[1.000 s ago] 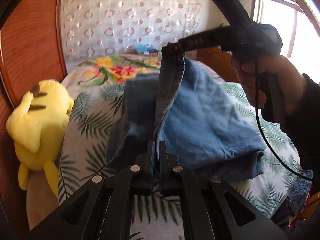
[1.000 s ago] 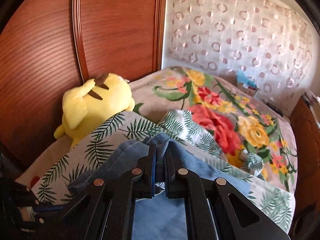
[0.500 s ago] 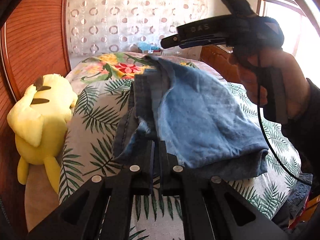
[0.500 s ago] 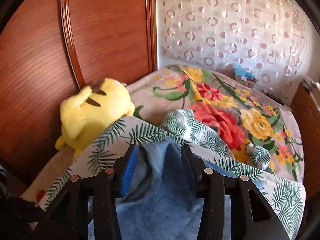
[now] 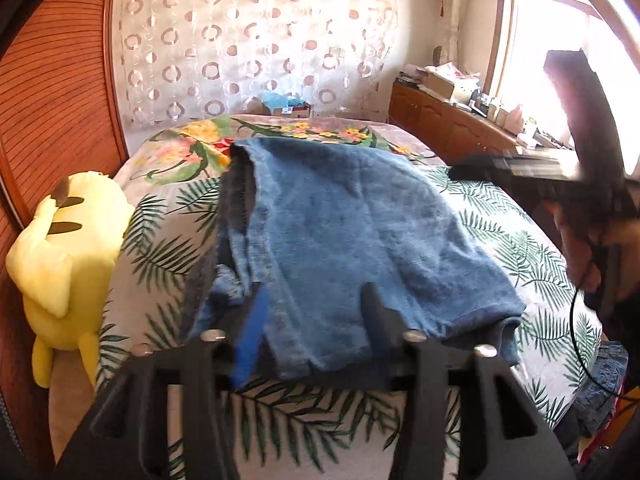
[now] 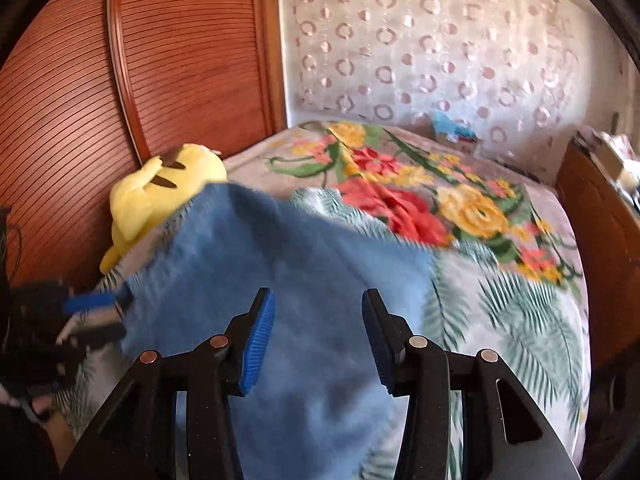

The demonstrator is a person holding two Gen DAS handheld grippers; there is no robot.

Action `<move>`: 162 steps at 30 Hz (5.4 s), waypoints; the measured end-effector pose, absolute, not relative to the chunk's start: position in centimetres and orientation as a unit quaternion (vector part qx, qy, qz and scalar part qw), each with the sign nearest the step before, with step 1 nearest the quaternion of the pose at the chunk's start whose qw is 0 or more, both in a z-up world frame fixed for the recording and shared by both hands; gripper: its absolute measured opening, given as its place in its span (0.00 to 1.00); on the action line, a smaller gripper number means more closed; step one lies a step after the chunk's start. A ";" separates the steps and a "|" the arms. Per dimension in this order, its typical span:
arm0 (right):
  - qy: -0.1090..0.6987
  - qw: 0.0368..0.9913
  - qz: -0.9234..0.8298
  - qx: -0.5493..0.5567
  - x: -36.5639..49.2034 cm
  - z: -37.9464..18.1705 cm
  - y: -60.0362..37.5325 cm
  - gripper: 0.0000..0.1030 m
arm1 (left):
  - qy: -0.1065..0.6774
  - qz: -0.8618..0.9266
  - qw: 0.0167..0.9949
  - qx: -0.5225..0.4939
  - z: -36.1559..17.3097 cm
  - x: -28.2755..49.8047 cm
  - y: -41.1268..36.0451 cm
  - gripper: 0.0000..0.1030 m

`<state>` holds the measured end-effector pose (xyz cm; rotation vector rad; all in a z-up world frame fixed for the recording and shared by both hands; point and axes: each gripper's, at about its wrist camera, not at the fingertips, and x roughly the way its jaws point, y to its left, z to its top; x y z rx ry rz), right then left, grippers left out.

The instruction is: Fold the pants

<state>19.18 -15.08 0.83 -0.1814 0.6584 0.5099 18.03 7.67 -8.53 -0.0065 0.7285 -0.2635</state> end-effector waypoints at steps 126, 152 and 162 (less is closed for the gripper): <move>0.327 0.920 0.209 0.054 10.3 0.7 -27.1 0.09 | 0.376 -0.175 0.909 0.034 -9.8 15.6 -1.2 0.79; 0.353 0.869 0.346 0.007 12.9 -0.1 -11.8 0.08 | 0.336 -0.068 0.939 -0.012 -6.4 14.3 11.5 0.79; 0.403 0.837 0.370 -0.005 14.3 -4.3 -8.7 0.07 | 0.331 -0.057 0.942 -0.017 -6.0 14.3 12.5 0.79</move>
